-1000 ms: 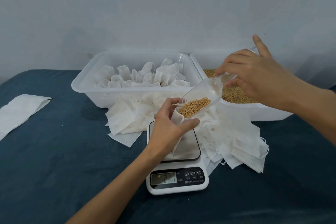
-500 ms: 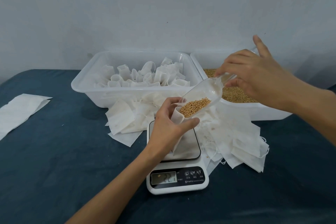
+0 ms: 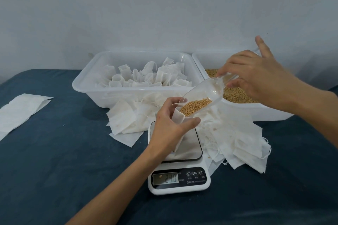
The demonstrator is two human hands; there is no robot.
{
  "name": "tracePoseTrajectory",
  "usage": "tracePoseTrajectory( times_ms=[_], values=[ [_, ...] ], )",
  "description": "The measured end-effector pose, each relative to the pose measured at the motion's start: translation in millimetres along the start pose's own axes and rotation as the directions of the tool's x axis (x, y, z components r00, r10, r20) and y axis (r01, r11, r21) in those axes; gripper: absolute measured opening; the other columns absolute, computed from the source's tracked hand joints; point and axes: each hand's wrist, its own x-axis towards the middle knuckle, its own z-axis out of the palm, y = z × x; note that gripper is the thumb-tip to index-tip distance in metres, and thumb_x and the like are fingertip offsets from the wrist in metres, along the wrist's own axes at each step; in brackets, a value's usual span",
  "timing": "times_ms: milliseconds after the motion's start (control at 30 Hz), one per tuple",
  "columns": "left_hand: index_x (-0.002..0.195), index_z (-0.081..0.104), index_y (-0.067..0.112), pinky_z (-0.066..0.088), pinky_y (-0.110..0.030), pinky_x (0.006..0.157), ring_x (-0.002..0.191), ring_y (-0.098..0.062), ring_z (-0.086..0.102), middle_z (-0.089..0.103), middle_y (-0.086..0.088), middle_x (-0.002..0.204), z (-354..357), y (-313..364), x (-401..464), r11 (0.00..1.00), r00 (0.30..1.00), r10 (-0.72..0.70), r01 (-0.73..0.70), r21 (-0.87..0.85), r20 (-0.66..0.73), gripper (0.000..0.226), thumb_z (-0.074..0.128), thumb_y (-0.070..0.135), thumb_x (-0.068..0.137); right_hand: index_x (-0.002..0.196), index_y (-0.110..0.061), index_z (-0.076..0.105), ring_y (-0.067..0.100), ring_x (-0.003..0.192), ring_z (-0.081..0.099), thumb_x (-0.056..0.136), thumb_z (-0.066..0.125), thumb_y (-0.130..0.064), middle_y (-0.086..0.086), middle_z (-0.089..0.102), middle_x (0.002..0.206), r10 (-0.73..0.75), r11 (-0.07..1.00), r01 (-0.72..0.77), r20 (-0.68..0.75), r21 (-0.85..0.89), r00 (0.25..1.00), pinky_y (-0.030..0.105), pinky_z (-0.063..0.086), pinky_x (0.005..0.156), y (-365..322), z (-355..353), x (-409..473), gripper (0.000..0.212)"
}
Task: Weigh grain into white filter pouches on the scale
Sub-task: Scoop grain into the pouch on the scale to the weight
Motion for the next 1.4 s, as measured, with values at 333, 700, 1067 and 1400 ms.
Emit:
tracePoseTrajectory(
  times_ms=[333,700,1067,1400],
  values=[
    [0.123,0.061,0.028,0.058,-0.033,0.092,0.102,-0.012,0.074,0.077,0.009,0.113,0.3,2.4,-0.5,1.0,1.0,-0.008,0.008,0.016,-0.021,0.055,0.089,0.021,0.076,0.118,-0.021,0.067,0.023,0.119,0.056,0.092,0.07,-0.016,-0.006,0.064,0.106,0.053,0.997,-0.054,0.026,0.056,0.998,0.057,-0.005,0.123,6.1,10.9,-4.1,0.026],
    [0.123,0.062,0.027,0.055,-0.052,0.1,0.105,-0.021,0.071,0.076,0.002,0.107,1.0,6.2,-1.4,1.0,0.999,-0.002,0.003,0.015,-0.049,0.057,0.085,0.027,0.071,0.111,-0.028,0.064,0.002,0.112,0.056,0.096,0.066,-0.016,-0.02,0.065,0.111,0.168,0.869,-0.211,0.135,0.447,0.977,0.05,0.003,0.123,18.1,39.1,-13.7,0.019],
    [0.118,0.063,0.032,0.056,-0.038,0.092,0.101,-0.016,0.07,0.076,0.004,0.105,0.4,4.6,-0.3,1.0,0.998,-0.01,0.011,0.018,-0.055,0.054,0.085,0.032,0.069,0.119,-0.017,0.061,0.007,0.111,0.059,0.096,0.068,-0.017,-0.005,0.066,0.118,0.496,0.724,-0.476,0.104,0.499,0.862,0.009,0.038,0.084,58.9,60.5,-13.6,0.024],
    [0.117,0.063,0.034,0.052,-0.029,0.081,0.094,-0.013,0.072,0.078,0.005,0.101,0.9,0.5,1.3,1.0,0.999,0.018,-0.018,-0.004,-0.042,0.053,0.085,0.033,0.069,0.102,0.001,0.071,0.029,0.088,0.066,0.092,0.073,-0.02,0.018,0.073,0.103,0.668,0.669,-0.743,0.418,0.024,0.615,0.039,0.056,0.08,97.3,104.1,-11.2,0.023]
  ],
)
